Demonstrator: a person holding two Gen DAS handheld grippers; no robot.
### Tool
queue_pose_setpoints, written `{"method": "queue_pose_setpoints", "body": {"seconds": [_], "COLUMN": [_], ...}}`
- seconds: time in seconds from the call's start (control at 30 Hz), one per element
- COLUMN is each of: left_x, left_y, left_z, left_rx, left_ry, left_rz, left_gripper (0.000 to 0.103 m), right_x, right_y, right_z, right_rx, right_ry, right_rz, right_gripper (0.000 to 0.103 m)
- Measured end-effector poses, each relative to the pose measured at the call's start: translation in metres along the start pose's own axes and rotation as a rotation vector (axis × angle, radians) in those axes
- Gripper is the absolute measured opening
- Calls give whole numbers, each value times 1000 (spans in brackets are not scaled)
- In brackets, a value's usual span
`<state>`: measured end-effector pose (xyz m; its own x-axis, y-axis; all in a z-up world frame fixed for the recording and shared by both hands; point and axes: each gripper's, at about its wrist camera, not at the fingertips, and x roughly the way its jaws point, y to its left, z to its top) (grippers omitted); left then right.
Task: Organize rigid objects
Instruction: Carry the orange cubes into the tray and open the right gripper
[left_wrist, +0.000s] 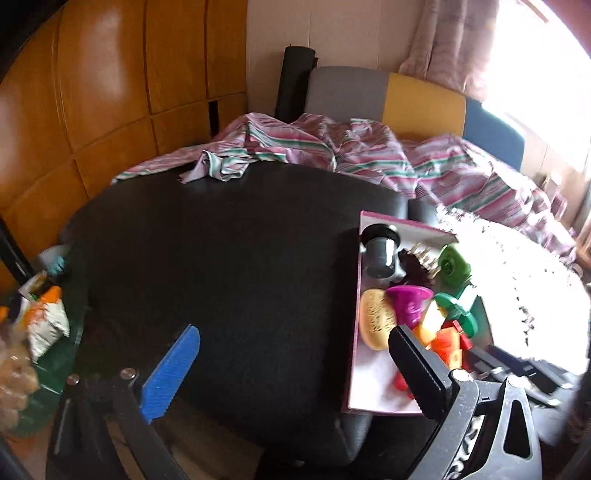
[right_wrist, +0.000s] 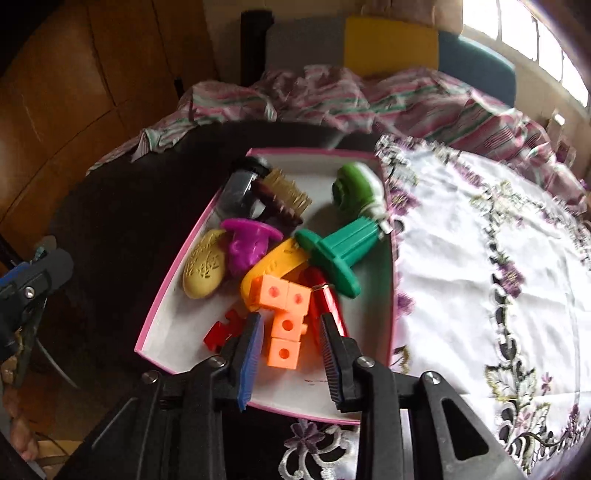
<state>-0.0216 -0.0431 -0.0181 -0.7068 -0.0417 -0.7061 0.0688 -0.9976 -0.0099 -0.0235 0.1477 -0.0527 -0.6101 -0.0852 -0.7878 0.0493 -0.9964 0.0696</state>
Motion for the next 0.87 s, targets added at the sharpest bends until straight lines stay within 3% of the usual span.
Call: {"method": "queue_pose_setpoints", "body": {"seconds": [0.23,0.57,0.87], "left_x": [-15,-36,-39], "left_y": [-8,-18,-27], "left_z": [-11,-13,-12], "left_rx": [36,19,35], "left_ry": [-29,-92,-91], "left_rz": [-1,-66,-79], "left_gripper": [103,103,100], "right_x": [-30,-39,-39], "right_y": [-2,3,4], "right_z": [3,8,7], "right_rx": [18,10,2], "right_ry": [-132,-142,-139], "right_rz": [-52,-26,-36], "right_gripper": [34,34,34]}}
